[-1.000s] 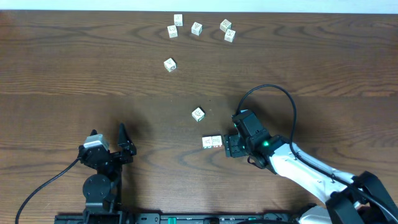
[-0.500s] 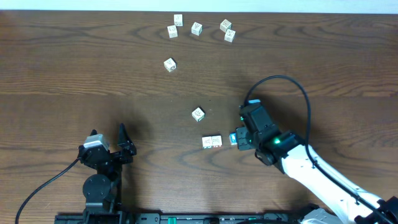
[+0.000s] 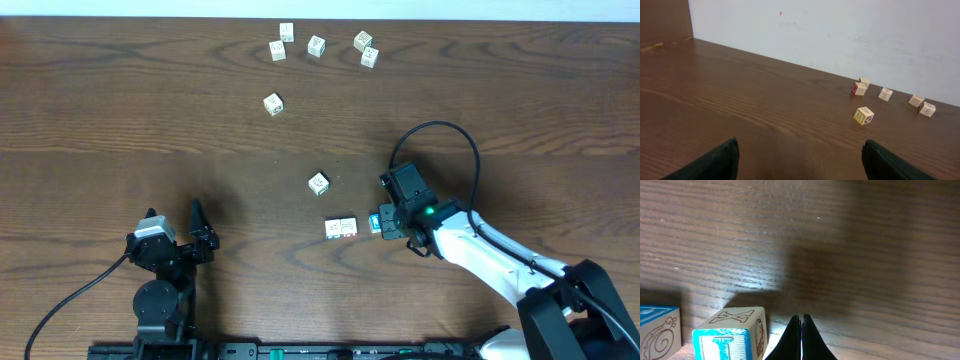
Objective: Lift 5 blocks
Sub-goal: 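Lower the 'L' block beside the 'A' and 'Y' blocks, then open the right gripper and push 'L' against the row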
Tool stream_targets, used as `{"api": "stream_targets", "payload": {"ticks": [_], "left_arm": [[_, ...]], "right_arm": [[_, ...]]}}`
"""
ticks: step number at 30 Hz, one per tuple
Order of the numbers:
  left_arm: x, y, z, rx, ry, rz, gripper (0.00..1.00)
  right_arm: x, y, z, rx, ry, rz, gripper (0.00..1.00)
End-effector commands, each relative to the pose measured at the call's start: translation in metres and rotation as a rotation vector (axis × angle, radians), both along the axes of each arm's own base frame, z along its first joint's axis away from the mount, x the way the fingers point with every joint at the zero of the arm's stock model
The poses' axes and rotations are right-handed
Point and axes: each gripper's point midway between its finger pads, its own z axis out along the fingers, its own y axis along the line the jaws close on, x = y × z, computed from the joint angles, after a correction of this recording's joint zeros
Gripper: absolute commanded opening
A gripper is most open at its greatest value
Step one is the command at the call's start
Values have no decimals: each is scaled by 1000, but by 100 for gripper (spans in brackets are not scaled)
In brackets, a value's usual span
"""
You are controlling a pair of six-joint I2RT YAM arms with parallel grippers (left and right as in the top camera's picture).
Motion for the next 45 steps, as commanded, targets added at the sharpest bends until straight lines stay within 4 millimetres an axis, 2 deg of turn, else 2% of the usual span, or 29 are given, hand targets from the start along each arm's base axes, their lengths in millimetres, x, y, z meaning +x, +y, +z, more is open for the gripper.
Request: {"api": "stream_targets", "payload": {"ticks": [1, 16, 32, 45], "left_arm": [[0, 1, -18, 8, 50, 6, 79], [0, 1, -18, 8, 50, 6, 79], [0, 1, -18, 8, 50, 6, 79], [0, 1, -18, 8, 50, 6, 79]], "right_arm": [[3, 10, 4, 31, -7, 29, 1], [-13, 37, 4, 62, 12, 119, 1], [-14, 39, 4, 127, 42, -37, 1], [-15, 46, 5, 147, 43, 10, 1]]}}
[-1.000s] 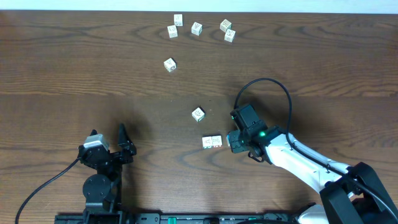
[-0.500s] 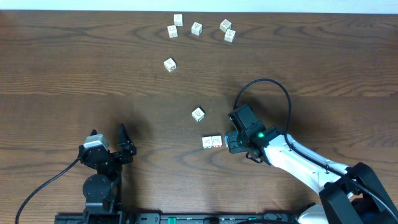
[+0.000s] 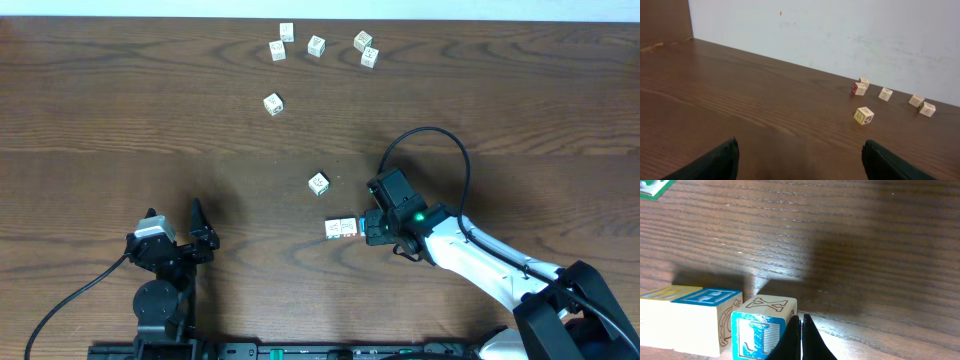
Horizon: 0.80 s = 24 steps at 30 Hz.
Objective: Lift 5 blocks
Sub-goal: 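Open the right gripper and push 'L' against the row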
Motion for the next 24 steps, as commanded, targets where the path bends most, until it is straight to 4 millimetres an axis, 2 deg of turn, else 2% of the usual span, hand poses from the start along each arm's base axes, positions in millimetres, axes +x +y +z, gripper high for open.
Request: {"api": "stream_targets", "payload": {"ticks": [1, 11, 21, 24], "left_arm": [[0, 1, -18, 8, 50, 6, 79], [0, 1, -18, 8, 50, 6, 79], [0, 1, -18, 8, 50, 6, 79], [0, 1, -18, 8, 50, 6, 79]], "right_arm": [[3, 10, 5, 19, -16, 22, 1], [9, 15, 8, 45, -41, 24, 1], [3, 26, 9, 54, -43, 55, 1], [5, 16, 7, -4, -63, 37, 1]]}}
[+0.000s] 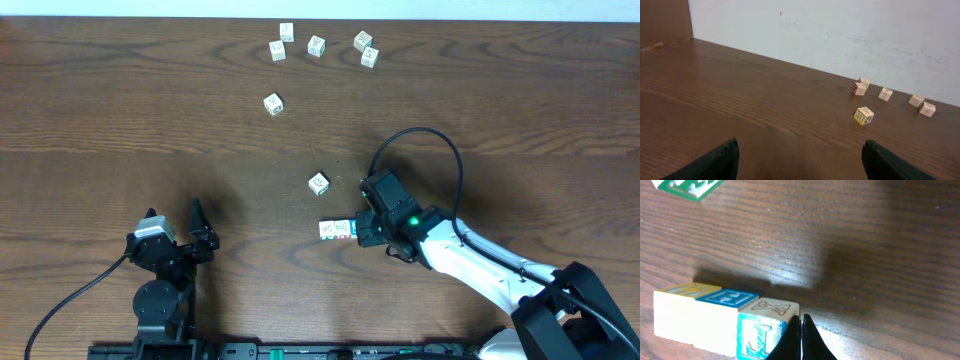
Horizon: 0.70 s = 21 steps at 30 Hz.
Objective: Lift 5 blocks
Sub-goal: 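Open the right gripper and push 'L' against the row, then move the right gripper to the block near the center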
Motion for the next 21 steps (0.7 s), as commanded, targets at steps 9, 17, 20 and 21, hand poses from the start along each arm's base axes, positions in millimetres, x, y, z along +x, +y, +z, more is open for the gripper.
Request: {"api": "stream_targets", "payload": {"ticks": [9, 17, 20, 21], "left_arm": [[0, 1, -18, 8, 50, 6, 79], [0, 1, -18, 8, 50, 6, 79], [0, 1, -18, 8, 50, 6, 79], [0, 1, -18, 8, 50, 6, 79]], "right_arm": [[13, -46, -2, -172, -29, -127, 1], [38, -28, 37, -145, -69, 43, 44], [59, -3, 70, -66, -143, 122, 70], [65, 4, 77, -46, -168, 148, 79]]}}
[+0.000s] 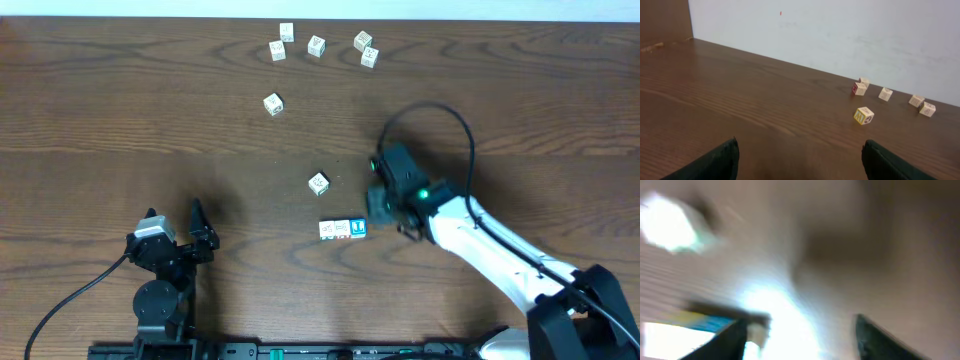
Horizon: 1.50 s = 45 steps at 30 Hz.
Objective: Lift 5 blocks
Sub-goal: 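Move the right gripper to the block near the center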
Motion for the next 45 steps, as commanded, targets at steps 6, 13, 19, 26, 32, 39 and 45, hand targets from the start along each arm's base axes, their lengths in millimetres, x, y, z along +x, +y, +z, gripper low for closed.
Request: {"api": "stream_targets", "payload": {"ticks": [6, 13, 19, 26, 32, 39, 45], "left_arm": [[0, 1, -18, 8, 49, 6, 79], [0, 1, -18, 8, 49, 6, 79], [0, 1, -18, 8, 49, 6, 79], [0, 1, -18, 8, 49, 6, 79], [0, 1, -18, 8, 49, 6, 79], [0, 1, -18, 8, 49, 6, 79], [0, 1, -18, 8, 49, 6, 79]], "right_arm": [[36, 64, 31, 132, -97, 324, 99], [46, 85, -17, 62, -26, 466, 88], [49, 109, -27, 54, -21, 532, 88], [34, 127, -25, 42, -24, 588, 86], [35, 127, -34, -12, -36, 584, 56], [37, 127, -45, -24, -28, 577, 50], [41, 127, -44, -30, -48, 571, 34]]}}
